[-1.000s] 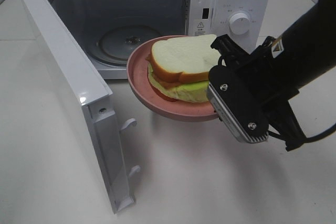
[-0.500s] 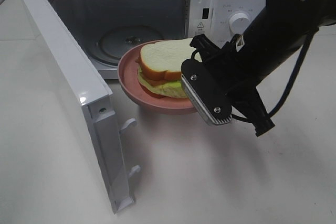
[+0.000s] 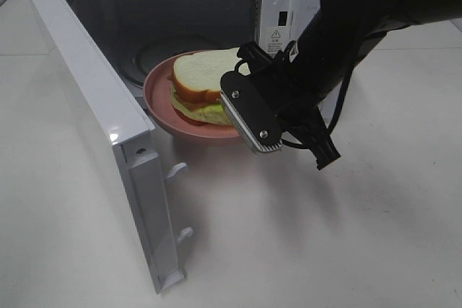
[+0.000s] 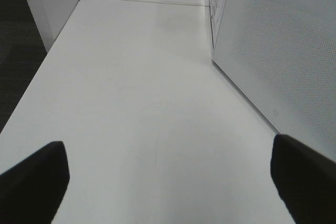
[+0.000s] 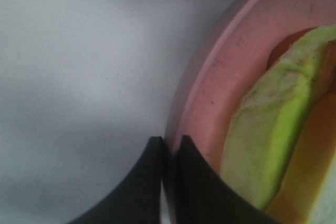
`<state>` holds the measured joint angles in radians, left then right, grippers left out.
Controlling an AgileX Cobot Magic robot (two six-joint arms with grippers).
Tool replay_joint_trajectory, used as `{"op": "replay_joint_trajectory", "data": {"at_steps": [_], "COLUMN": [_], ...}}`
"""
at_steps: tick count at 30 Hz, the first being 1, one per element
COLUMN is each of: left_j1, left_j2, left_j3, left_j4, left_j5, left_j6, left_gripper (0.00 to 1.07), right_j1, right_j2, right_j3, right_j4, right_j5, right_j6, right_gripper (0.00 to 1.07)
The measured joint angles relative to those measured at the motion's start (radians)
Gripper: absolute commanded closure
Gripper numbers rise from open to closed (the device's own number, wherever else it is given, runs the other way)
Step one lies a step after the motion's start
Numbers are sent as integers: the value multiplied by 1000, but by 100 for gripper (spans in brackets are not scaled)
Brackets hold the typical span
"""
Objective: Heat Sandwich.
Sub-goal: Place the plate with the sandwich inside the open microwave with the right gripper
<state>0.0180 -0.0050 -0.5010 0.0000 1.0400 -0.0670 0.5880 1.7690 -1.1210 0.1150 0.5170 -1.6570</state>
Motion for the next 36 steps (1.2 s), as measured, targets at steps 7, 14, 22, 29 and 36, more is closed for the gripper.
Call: {"op": "replay_joint_trajectory", "data": {"at_steps": [7,14,22,29,36], "left_j1": [0,0,0,0,0], "left_j2": [0,0,0,0,0], "left_j3": [0,0,0,0,0], "left_j4": [0,0,0,0,0], "left_j5": [0,0,0,0,0], "left_j6": [0,0,0,0,0], "left_gripper": [9,9,9,9,9], "right_j1": [1,1,1,1,1], "right_j2": [80,152,236,287,346], "right_j3": [-86,-177,-311,-414,-495], "right_j4": [5,8,-11,-54,-72], "right_j5": [2,18,65,104,136], "right_j6": [-4,8,69,136,181], "right_gripper": [103,103,103,102,102]}}
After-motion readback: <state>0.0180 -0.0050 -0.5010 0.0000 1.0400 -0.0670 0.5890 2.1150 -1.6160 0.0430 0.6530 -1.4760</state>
